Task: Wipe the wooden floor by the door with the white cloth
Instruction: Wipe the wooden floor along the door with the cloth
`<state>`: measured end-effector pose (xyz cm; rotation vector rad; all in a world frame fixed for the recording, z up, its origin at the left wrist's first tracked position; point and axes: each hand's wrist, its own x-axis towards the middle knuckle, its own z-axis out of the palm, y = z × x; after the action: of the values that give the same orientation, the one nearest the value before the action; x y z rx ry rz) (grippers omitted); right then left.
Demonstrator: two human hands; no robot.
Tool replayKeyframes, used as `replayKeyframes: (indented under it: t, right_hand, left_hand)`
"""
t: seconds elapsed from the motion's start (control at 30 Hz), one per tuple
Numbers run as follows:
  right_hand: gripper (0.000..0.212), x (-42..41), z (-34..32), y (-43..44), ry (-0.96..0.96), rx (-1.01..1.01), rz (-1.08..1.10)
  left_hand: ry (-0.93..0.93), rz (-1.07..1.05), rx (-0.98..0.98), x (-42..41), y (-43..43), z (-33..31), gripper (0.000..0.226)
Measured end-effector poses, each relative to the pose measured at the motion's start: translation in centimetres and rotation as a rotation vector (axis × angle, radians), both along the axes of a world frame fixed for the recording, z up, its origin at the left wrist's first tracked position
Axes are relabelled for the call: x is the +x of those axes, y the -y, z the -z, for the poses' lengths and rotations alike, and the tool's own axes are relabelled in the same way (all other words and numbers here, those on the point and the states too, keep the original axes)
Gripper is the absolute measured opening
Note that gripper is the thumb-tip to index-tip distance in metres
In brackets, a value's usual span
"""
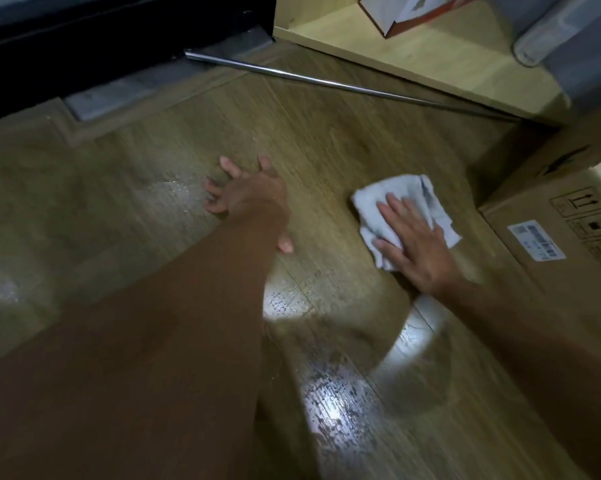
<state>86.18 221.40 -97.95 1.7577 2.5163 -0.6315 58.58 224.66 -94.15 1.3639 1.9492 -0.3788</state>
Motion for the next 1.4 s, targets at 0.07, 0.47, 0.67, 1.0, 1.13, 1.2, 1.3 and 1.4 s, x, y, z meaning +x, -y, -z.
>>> replayKeyframes:
  t: [0.07, 0.47, 0.67, 1.0, 1.13, 1.2, 1.3, 1.4]
  right_hand:
    - [0.068, 1.0, 0.0, -0.2, 0.01, 0.0, 0.107]
    - [0.061, -9.8, 1.3, 2.6, 0.001, 0.119, -0.184]
    - [0.055, -13.1, 1.5, -1.9, 0.036, 0.132, 0.006]
    - [0.05, -18.6, 1.0, 7.5, -0.003, 0.146, -0.611]
    - [0.054, -24.9, 0.5, 4.9, 0.093, 0.128, -0.433]
    - [0.056, -29.5, 0.0, 6.3, 0.143, 0.105, -0.334]
    - [0.056, -31.1, 0.6, 11.3, 0.108, 0.094, -0.491]
    - [0.055, -27.2, 1.3, 13.9, -0.056, 0.169, -0.692]
  left_hand:
    - [0.015, -0.013, 0.004, -0.2, -0.3, 0.3, 0.139]
    - [0.089, 0.22, 0.349, -3.6, 8.4, 1.4, 0.08]
    - [0.085, 0.327, 0.628, -10.4, 13.4, 3.7, 0.036]
    - [-0.008, 0.091, 0.588, -16.3, 24.5, -0.4, 0.03]
    - [-0.049, 0.052, 0.445, -18.5, 28.4, -0.6, 0.042]
    - [-0.078, 0.035, 0.341, -19.3, 29.5, -0.5, 0.053]
    - [-0.093, 0.057, 0.24, -19.5, 30.2, -1.0, 0.063]
    - [-0.08, 0.045, 0.177, -19.5, 30.7, -1.3, 0.072]
